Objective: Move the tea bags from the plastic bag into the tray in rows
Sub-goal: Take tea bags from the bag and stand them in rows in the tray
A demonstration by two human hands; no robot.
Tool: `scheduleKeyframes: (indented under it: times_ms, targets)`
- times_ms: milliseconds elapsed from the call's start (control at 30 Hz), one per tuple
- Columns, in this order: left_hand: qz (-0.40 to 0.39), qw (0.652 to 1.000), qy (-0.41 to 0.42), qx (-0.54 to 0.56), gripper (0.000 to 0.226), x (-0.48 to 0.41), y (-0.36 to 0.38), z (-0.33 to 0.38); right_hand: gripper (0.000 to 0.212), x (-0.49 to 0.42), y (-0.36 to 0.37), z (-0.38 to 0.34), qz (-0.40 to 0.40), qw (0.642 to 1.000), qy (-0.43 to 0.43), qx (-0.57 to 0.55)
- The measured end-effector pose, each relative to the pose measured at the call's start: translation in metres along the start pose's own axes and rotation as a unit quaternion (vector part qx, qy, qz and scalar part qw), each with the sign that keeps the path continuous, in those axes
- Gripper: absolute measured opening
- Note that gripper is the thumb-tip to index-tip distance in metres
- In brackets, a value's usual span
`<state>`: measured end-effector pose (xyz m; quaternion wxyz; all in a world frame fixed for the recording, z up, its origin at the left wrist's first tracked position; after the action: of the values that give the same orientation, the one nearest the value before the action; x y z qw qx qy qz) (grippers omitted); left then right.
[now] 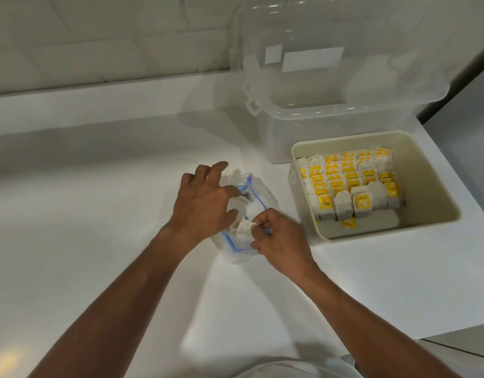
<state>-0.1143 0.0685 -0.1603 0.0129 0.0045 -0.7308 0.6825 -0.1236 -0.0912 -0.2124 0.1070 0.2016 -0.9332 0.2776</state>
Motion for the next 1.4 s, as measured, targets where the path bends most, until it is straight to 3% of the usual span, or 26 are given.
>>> scheduleKeyframes:
  times_ms: [100,367,633,733,800,933,1167,1267,1400]
  targets:
    - [-0.065,0.998,-0.012,-0.015,0.049,0.001,0.005,0.001,0.008,0.000,-0.004,0.001,0.023,0.999,0.011,-0.031]
    - [-0.068,0.997,-0.027,-0.029,0.047,0.013,0.020,0.009,0.006,0.001,-0.005,0.005,0.039,0.994,0.029,-0.095]
    - [0.093,0.994,-0.016,0.055,0.018,0.016,-0.010,0.004,0.002,0.001,-0.010,-0.001,0.051,0.993,0.023,-0.108]
    - [0.114,0.989,0.018,0.090,0.015,0.016,-0.019,0.004,0.004,0.001,-0.010,-0.003,0.064,0.992,0.019,-0.102]
    - [0.099,0.985,0.028,0.138,0.016,0.016,-0.023,0.006,0.005,0.001,-0.011,-0.004,0.076,0.990,0.016,-0.115]
    - [0.004,0.976,-0.036,0.215,0.016,0.014,-0.015,0.002,0.007,-0.001,-0.013,-0.005,0.093,0.987,-0.002,-0.132]
    - [-0.085,0.896,-0.118,0.420,0.010,0.005,-0.009,-0.004,0.005,-0.008,-0.018,-0.011,0.094,0.966,0.011,-0.241]
    - [-0.106,0.843,-0.160,0.502,0.017,0.005,-0.007,-0.010,0.011,-0.012,-0.022,-0.007,0.124,0.966,0.008,-0.226]
    - [-0.123,0.815,-0.184,0.535,0.020,0.006,-0.009,-0.016,0.023,-0.014,-0.021,-0.002,0.125,0.971,0.008,-0.204]
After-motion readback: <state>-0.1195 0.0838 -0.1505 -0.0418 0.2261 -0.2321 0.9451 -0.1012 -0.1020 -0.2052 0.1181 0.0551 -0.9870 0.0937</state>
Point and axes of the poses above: each hand's wrist, its own x-axis away from the middle knuckle, its own y-axis out of the palm, z = x × y, the point moved 7 cm from there along -x, towards the middle knuckle, and after that the axes turned 3 degrees about -y, right-handed, at the moved point
